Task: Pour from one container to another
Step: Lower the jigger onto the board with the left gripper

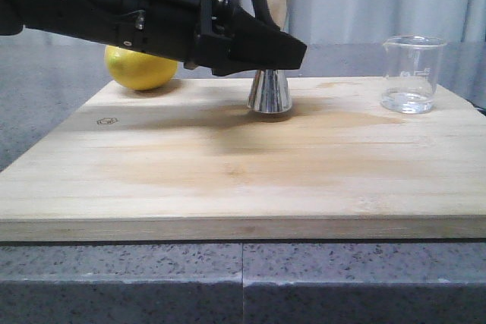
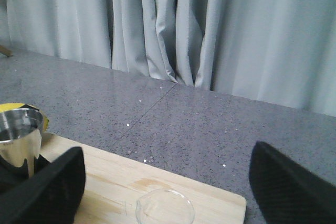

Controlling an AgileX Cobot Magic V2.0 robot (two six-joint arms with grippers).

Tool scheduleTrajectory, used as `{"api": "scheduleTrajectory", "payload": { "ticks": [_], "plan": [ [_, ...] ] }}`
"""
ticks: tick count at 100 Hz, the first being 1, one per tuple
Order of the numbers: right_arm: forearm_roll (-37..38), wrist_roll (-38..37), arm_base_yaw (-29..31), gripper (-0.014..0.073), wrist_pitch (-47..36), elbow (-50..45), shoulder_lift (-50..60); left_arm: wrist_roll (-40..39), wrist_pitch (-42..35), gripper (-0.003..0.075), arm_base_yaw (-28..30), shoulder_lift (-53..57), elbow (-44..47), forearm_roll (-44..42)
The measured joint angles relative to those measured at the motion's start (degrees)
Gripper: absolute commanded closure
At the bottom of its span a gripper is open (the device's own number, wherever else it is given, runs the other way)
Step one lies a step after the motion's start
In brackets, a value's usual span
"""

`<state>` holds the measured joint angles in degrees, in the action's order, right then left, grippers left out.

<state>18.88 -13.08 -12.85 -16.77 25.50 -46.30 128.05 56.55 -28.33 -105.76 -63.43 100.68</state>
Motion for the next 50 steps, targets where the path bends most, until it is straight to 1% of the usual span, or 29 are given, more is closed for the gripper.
{"api": "scheduleTrajectory", "payload": {
  "ticks": [25,50],
  "plan": [
    [0.5,0.0,0.0,0.0019,0.7,-0.1,0.0,1.1,0.0,0.0678,1.7,0.0,0.0,0.2],
    [1.0,0.0,0.0,0.0019,0.7,-0.1,0.0,1.3,2.3,0.0678,4.8,-0.1,0.0,0.4]
  ]
}}
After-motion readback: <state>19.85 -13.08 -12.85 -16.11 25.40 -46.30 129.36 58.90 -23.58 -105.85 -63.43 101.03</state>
